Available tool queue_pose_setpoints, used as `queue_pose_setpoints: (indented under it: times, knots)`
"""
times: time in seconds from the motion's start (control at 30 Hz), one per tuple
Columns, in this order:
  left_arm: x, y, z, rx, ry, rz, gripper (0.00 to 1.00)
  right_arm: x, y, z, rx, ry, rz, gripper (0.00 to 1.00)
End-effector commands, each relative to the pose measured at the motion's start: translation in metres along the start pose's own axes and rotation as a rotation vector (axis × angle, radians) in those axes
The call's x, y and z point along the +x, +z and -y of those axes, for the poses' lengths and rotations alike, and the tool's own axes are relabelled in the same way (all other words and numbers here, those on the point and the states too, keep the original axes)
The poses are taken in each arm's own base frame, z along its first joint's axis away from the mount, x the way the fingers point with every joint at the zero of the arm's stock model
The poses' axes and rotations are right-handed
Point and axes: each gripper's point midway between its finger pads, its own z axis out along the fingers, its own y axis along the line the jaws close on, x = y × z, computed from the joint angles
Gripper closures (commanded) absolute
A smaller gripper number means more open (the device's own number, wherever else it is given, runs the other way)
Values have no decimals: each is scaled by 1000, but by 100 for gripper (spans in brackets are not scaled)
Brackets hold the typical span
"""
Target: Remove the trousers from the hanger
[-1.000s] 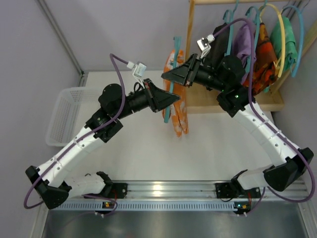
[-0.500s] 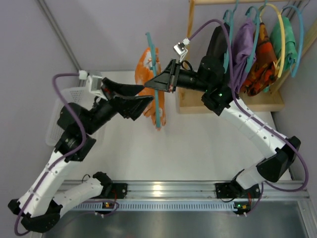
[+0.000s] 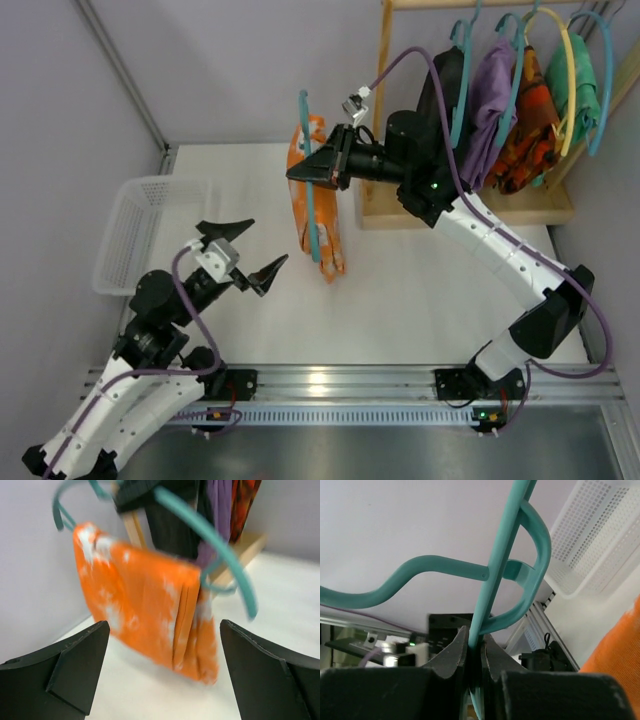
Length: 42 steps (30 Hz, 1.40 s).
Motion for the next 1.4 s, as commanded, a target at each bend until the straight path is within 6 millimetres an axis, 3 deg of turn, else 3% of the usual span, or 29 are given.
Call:
queue_pose_setpoints:
  times: [0.0,0.03,0.07,0.13,0.17,0.23,0.4,0.53,0.6,0.77,0.87,1.07,1.2,1.37]
  knots:
    - [26,1,-3,18,226,-7,2,-30,-22,-109,-250,-145,132,100]
    - [40,3,-3,22,248,-21,2,-30,-22,-114,-260,-135,131,100]
    - [33,6,-4,15,268,25,2,-32,-23,-118,-268,-132,135,100]
    - [46,12,-2,27,295,20,2,-37,-24,-134,-303,-143,148,100]
    - [39,15,-4,18,310,61,2,-38,-25,-138,-313,-150,151,100]
    - [48,24,-7,6,326,55,2,-42,-25,-146,-326,-158,158,100]
    - [41,42,-8,3,339,118,2,-43,-26,-158,-356,-183,165,100]
    - [41,55,-38,-151,361,99,9,-45,-27,-167,-377,-202,173,100]
    - [45,60,-41,-162,372,90,12,-44,-26,-170,-383,-210,174,100]
    - [40,65,-28,-105,361,140,15,-41,-21,-170,-386,-209,165,100]
    - [39,67,-34,-138,350,128,15,-39,-20,-169,-382,-215,162,100]
    - [35,52,-29,-122,402,162,14,-42,-21,-169,-380,-224,171,100]
    - [41,49,-42,-189,411,123,19,-41,-23,-168,-380,-229,170,100]
    - [41,55,-33,-141,378,131,25,-42,-21,-166,-372,-223,172,100]
